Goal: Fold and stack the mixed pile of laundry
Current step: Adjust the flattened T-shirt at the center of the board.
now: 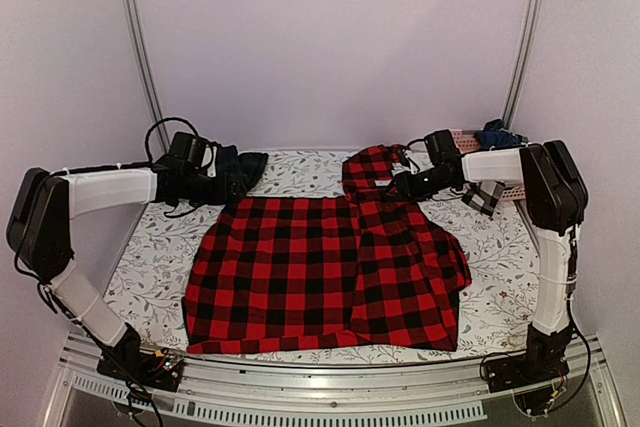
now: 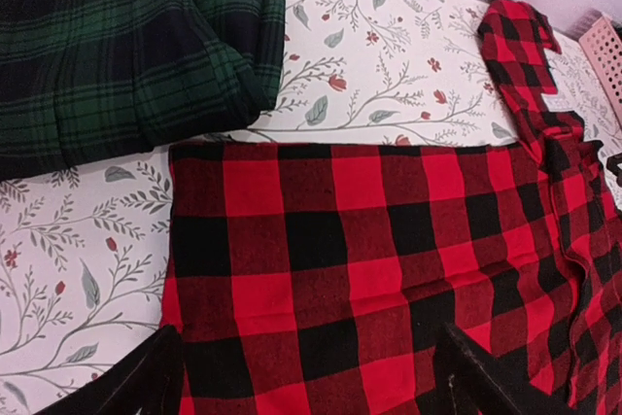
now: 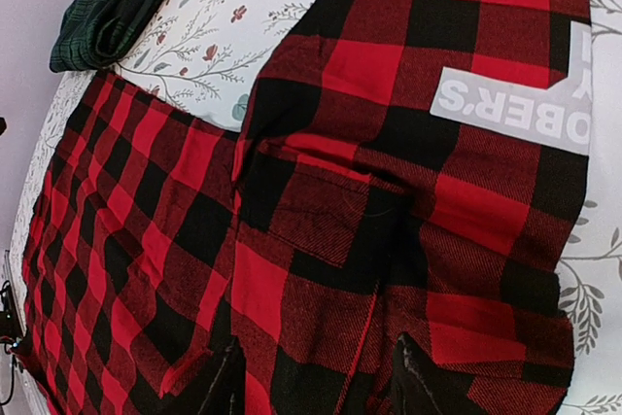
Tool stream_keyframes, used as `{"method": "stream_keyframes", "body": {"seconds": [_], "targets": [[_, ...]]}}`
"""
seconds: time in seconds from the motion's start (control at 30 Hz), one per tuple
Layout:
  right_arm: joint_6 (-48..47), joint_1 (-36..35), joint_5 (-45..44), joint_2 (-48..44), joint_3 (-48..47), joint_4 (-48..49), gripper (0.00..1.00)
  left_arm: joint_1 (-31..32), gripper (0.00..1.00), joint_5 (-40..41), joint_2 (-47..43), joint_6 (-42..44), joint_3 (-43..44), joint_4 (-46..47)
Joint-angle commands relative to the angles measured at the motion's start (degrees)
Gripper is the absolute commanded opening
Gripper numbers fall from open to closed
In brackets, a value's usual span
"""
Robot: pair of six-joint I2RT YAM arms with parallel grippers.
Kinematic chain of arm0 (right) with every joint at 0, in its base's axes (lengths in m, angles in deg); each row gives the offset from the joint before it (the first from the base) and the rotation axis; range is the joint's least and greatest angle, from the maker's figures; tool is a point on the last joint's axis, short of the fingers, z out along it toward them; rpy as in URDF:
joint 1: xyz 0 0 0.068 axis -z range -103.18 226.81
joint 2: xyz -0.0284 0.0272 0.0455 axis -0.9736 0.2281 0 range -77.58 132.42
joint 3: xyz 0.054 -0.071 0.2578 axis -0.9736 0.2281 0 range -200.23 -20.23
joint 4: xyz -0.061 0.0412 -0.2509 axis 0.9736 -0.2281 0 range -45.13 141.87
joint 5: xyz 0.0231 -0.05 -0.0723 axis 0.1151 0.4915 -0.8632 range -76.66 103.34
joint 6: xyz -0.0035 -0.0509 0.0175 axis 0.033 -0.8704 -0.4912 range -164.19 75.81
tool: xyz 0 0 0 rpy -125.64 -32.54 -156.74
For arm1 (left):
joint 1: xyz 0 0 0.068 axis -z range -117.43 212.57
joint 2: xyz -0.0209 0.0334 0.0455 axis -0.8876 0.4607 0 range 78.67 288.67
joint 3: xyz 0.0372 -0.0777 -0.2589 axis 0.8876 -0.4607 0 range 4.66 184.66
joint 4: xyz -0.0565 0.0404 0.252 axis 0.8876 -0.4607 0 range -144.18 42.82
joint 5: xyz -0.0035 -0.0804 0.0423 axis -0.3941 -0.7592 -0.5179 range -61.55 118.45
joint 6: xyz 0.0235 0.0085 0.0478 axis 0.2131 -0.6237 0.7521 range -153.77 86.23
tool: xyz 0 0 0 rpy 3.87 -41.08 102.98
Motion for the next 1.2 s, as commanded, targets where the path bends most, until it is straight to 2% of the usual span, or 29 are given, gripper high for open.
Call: {"method": "stream_keyframes", "body": {"seconds": [0.0,0.17,0.3,0.7,0.9,1.0,1.07,1.17], "targets": [[-0.7,-0.5,0.0,2.7,-0.5,-1.5,0.53,1.0,0.89,-1.6,-2.9,-0.6,-2.9,1.8],[-0.5,-0.6,-0.3,6.0,-2.6,-2.4,0.56,1.2,0.93,-1.4,-2.4,-0.6,-3.3,1.6],[-0.5,-0.6,0.3,8.2,-4.3,-3.9,0.56,1.3,0.99,-1.2,-2.3,-0.7,-3.1,1.4],[-0.5,-0.8,8.7,5.9,-2.9,-2.3,0.3,1.5,1.0,-0.4,-3.6,-0.7,-4.1,0.7],[1.5,-0.7,12.8,4.1,-2.2,0.7,0.27,1.5,1.0,-0.1,-3.8,-0.7,-5.0,0.9],[2.0,-0.7,12.8,5.2,-3.5,0.0,0.35,1.5,1.0,-1.1,-4.1,-1.7,-5.8,0.9],[2.0,-0.8,12.7,6.5,-4.8,-1.5,0.37,1.5,1.0,-1.9,-5.5,-3.2,-7.2,0.9],[1.4,-0.8,13.4,7.7,-4.9,-2.8,0.27,1.6,1.0,-3.1,-8.7,-6.4,-9.9,0.2]]}}
